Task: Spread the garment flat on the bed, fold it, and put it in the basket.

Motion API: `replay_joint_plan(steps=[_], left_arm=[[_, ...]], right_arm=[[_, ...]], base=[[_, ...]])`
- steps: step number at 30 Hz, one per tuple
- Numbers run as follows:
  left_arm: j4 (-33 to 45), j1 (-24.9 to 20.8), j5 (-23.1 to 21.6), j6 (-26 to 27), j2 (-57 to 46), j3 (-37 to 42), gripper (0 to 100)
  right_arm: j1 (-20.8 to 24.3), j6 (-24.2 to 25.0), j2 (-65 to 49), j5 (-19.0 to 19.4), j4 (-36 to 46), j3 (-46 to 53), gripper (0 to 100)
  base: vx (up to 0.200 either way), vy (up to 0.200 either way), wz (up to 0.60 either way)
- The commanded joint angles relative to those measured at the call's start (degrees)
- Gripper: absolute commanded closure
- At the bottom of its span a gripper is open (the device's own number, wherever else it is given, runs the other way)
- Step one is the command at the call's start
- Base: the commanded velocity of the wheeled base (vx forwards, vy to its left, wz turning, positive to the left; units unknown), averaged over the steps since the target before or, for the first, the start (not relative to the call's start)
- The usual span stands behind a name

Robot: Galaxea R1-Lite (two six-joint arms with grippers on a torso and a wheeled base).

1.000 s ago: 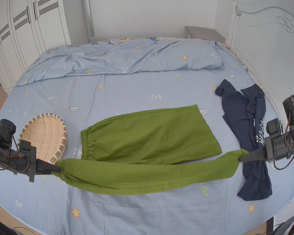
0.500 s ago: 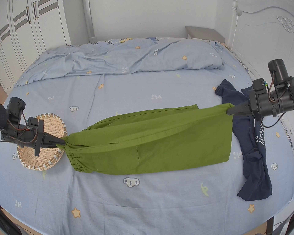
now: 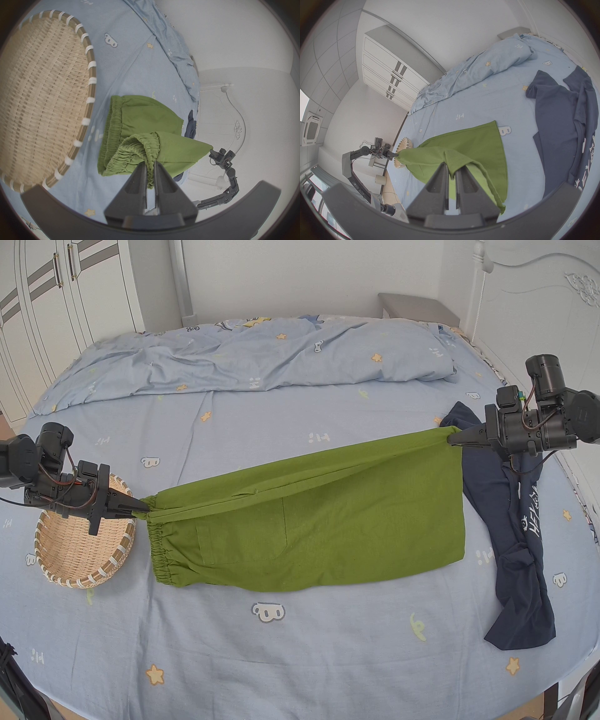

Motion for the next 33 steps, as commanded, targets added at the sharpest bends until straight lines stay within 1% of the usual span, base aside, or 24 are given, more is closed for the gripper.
replay_joint_plan(steps=[1, 4, 12, 20, 26, 33], left_arm=[[0.2, 0.1, 0.1, -0.3, 4.0, -3.9, 100], [-0.4, 0.1, 0.1, -1.2, 4.6, -4.8, 100], [-0.5, 0.1, 0.1, -1.2, 8.1, -7.9, 100], [-0.4, 0.1, 0.1, -1.2, 10.9, -11.1, 100], [-0.3, -0.7, 0.1, -1.2, 13.5, -13.4, 100], [-0.3, -1.0, 0.1, -1.2, 14.6, -14.5, 100]], right_arm=[[-0.3, 0.1, 3.0, -0.1, -2.5, -1.0, 100], [-0.2, 0.1, 4.3, -0.1, -4.7, -1.7, 100], [0.2, 0.3, 8.9, -0.1, -9.9, -3.4, 100], [0.4, 0.6, 13.1, -0.3, -12.3, -5.6, 100], [0.5, 0.6, 16.4, -1.8, -13.2, -6.8, 100], [0.5, 0.6, 18.1, -1.8, -14.7, -6.8, 100]], base=[[0.000, 0.000, 0.00], [0.000, 0.000, 0.00], [0.000, 0.000, 0.00], [0.000, 0.000, 0.00], [0.000, 0.000, 0.00], [0.000, 0.000, 0.00]])
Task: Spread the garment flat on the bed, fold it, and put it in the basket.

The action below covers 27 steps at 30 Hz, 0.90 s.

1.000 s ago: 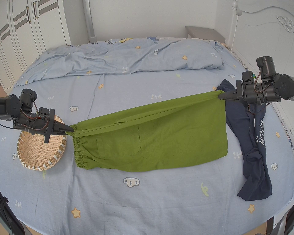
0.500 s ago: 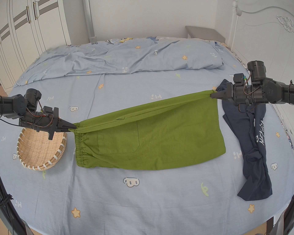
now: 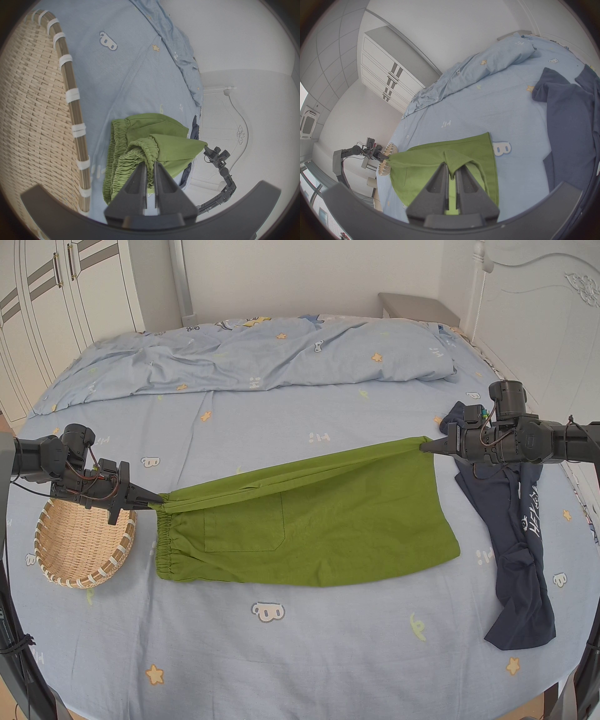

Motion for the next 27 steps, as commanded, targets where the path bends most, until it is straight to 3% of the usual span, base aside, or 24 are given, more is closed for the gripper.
replay_joint_plan(steps=[1, 4, 5, 16, 22, 27], left_arm=[[-0.1, -0.2, -0.1, 0.0, 1.2, -0.5, 100], [-0.3, -0.3, 0.0, 0.0, 1.7, -0.6, 100], [-0.3, -0.3, -0.1, 0.1, 1.7, -0.6, 0], [-0.1, -0.8, -0.1, 0.0, 1.1, -1.1, 0], [0.3, -1.9, -0.2, 0.1, -0.3, -0.3, 0], [-0.2, -2.6, -0.3, 0.9, -3.9, 3.7, 0]], right_arm=[[0.0, 0.0, 1.6, 0.1, -0.2, 0.0, 100], [0.1, 0.0, 2.3, 0.1, -0.6, -0.1, 100], [0.1, 0.0, 2.5, 0.1, -0.8, -0.1, 0], [0.7, 0.0, 2.5, 0.1, -1.2, 1.8, 0], [0.4, 0.1, -1.2, 0.3, -1.5, 7.6, 0], [0.0, 0.2, -5.4, 0.3, -6.8, 17.5, 0]], base=[[0.000, 0.000, 0.00], [0.000, 0.000, 0.00], [0.000, 0.000, 0.00], [0.000, 0.000, 0.00], [0.000, 0.000, 0.00], [0.000, 0.000, 0.00]])
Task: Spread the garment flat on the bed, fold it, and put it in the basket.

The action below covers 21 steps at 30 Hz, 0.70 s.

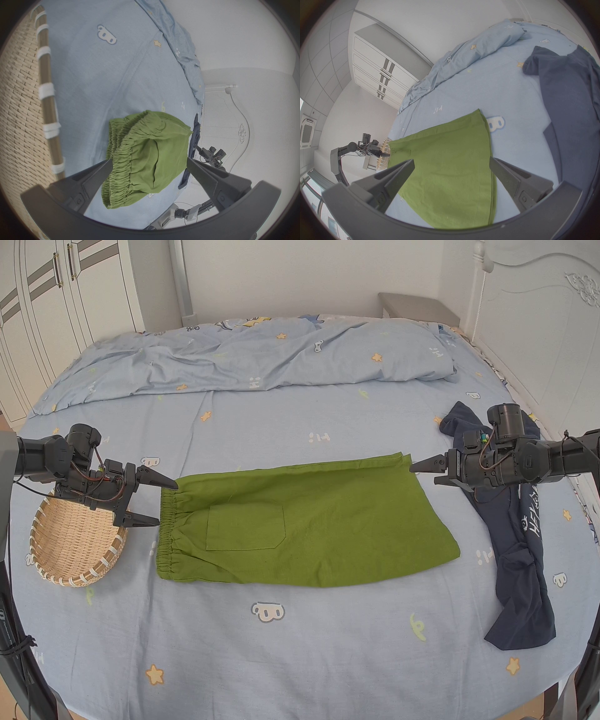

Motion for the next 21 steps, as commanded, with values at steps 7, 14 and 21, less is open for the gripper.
replay_joint_plan(steps=[7, 14, 21], left_arm=[[-1.2, -2.0, -0.4, 0.4, -5.4, 5.6, 0], [-9.5, -3.5, -0.4, -0.7, -3.9, 7.2, 0], [-23.0, -5.4, 0.6, -7.7, 0.8, 7.7, 0]], right_arm=[[-0.7, 1.3, -8.9, 0.4, -13.7, 20.7, 0], [-0.7, 5.1, -10.9, 1.3, -24.9, 29.4, 0], [-0.7, 6.1, -10.9, 1.4, -27.9, 30.9, 0]], base=[[0.000, 0.000, 0.00], [0.000, 0.000, 0.00], [0.000, 0.000, 0.00]])
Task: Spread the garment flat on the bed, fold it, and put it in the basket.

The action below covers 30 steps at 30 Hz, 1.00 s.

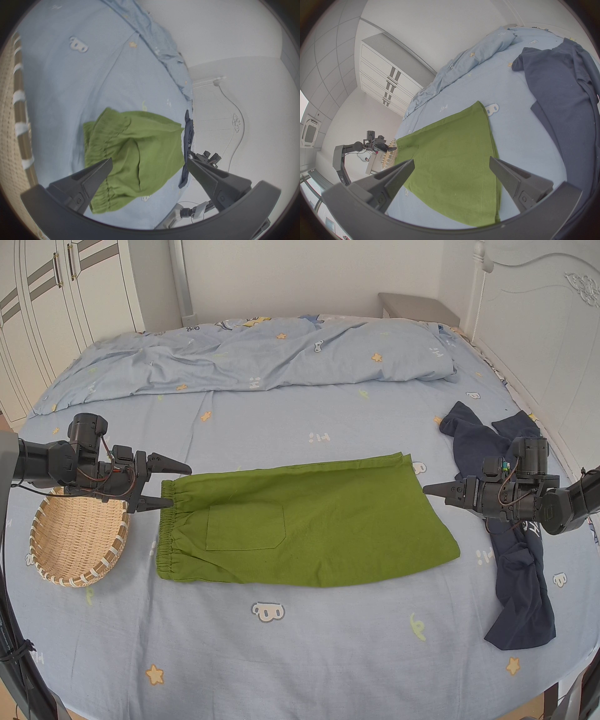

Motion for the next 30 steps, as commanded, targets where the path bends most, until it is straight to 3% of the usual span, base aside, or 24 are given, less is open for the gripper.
replay_joint_plan(steps=[1, 9, 17, 27, 30], left_arm=[[-7.0, -1.7, 1.3, -4.4, 4.2, 0.8, 0], [-15.6, -0.8, 7.1, -7.8, 4.3, 3.1, 0], [-17.2, -0.7, 7.8, -7.9, 1.9, 7.2, 0], [-19.3, -0.9, 7.1, -7.0, -9.6, 22.8, 0], [-25.7, -0.5, 7.6, -4.5, -9.7, 30.5, 0]], right_arm=[[0.0, 0.7, -1.3, 0.1, -1.4, 2.2, 0], [0.0, 0.6, -1.3, 0.1, -2.0, 2.9, 0], [0.1, 0.5, -1.4, 0.1, -2.0, 3.5, 0], [0.4, 0.4, -1.8, 0.1, -2.0, 3.7, 0], [0.5, 0.3, -2.2, 0.1, -2.0, 4.0, 0]], base=[[0.000, 0.000, 0.00], [0.000, 0.000, 0.00], [0.000, 0.000, 0.00], [0.000, 0.000, 0.00], [0.000, 0.000, 0.00]])
